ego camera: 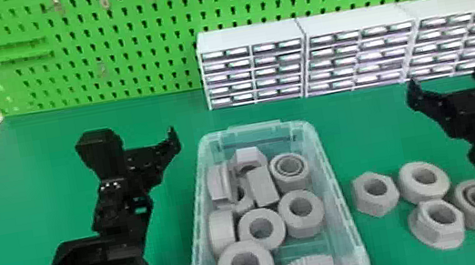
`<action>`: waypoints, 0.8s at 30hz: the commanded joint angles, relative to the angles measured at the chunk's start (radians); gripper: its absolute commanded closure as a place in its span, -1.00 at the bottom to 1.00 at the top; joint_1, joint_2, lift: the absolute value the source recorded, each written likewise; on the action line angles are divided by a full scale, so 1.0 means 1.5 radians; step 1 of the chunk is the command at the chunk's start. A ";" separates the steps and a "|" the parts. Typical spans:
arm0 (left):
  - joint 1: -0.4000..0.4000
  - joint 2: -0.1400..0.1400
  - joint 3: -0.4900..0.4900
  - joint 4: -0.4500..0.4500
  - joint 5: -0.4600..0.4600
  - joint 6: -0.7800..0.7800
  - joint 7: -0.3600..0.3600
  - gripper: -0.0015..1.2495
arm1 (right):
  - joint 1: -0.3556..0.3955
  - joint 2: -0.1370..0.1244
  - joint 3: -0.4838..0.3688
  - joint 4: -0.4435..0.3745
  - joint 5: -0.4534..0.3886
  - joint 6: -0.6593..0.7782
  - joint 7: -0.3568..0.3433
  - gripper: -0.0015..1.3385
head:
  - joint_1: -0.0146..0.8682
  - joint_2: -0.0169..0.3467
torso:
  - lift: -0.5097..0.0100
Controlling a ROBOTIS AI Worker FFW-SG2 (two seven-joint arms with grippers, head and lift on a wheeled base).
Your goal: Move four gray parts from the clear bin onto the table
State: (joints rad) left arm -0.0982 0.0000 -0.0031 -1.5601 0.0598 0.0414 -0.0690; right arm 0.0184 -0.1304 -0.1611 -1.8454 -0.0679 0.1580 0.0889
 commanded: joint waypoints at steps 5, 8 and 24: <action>0.001 -0.002 0.000 0.000 0.000 0.000 0.000 -0.88 | 0.001 0.001 -0.001 0.000 -0.001 0.000 0.000 -0.77 | 0.60 -0.51 | 0.76; 0.000 -0.002 0.000 0.000 0.000 0.000 0.000 -0.88 | 0.001 0.001 -0.002 0.000 -0.001 0.000 0.000 -0.77 | 0.60 -0.51 | 0.76; 0.000 -0.002 -0.002 0.003 0.000 0.000 0.000 -0.88 | -0.002 -0.002 0.002 0.000 -0.001 0.008 0.000 -0.77 | 0.60 -0.51 | 0.76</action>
State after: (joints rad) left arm -0.0972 0.0000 -0.0068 -1.5554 0.0595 0.0419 -0.0690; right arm 0.0170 -0.1324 -0.1596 -1.8454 -0.0690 0.1662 0.0889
